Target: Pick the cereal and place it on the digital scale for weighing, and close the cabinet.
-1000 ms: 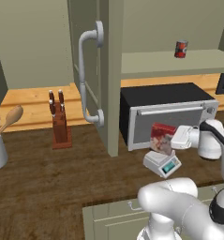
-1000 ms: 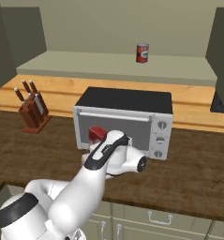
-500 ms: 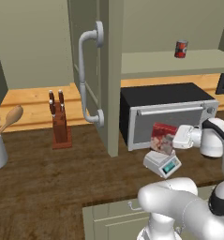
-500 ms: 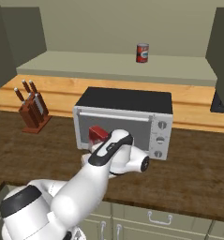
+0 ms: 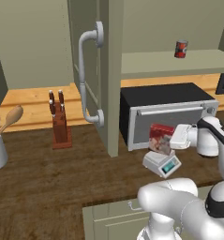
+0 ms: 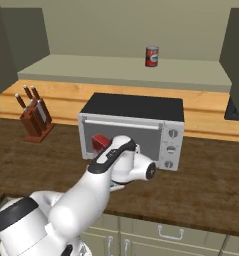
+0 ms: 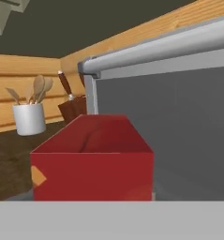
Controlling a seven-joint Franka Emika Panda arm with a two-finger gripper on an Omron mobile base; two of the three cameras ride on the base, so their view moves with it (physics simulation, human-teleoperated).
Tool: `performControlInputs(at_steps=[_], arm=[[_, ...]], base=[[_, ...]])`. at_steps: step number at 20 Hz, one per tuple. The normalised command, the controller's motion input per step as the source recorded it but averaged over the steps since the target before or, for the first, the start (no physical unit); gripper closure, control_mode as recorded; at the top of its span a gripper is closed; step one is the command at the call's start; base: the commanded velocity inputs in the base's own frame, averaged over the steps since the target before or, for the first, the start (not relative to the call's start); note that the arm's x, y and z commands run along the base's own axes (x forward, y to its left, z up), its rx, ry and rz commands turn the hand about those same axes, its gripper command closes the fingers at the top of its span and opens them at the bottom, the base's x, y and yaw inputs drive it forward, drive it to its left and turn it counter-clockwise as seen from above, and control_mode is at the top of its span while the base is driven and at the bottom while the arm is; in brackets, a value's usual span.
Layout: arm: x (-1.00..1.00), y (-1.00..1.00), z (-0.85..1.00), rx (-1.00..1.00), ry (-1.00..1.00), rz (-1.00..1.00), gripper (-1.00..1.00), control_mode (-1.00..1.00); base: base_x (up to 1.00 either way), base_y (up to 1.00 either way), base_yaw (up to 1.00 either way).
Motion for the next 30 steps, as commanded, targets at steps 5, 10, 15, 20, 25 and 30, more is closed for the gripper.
performControlInputs(at_steps=[5,10,15,20,25,30], arm=[[0.0,-0.01,-0.15,-0.01,0.0,-0.01,-1.0,-1.0],[0.0,-0.04,0.0,0.0,0.0,0.0,-1.0,-1.0],[-0.05,-0.11,0.0,0.0,-0.02,0.0,-1.0,-1.0],[-0.14,-0.31,0.0,0.03,-0.01,0.0,-1.0,-1.0],[-0.17,-0.37,0.0,0.02,-0.06,0.0,-1.0,-1.0],[-0.22,-0.35,0.0,0.02,-0.1,0.0,-1.0,-1.0]], base=[[0.0,0.0,0.0],[0.0,0.0,0.0],[0.0,0.0,0.0],[0.0,0.0,0.0],[0.0,0.0,0.0],[0.0,0.0,0.0]])
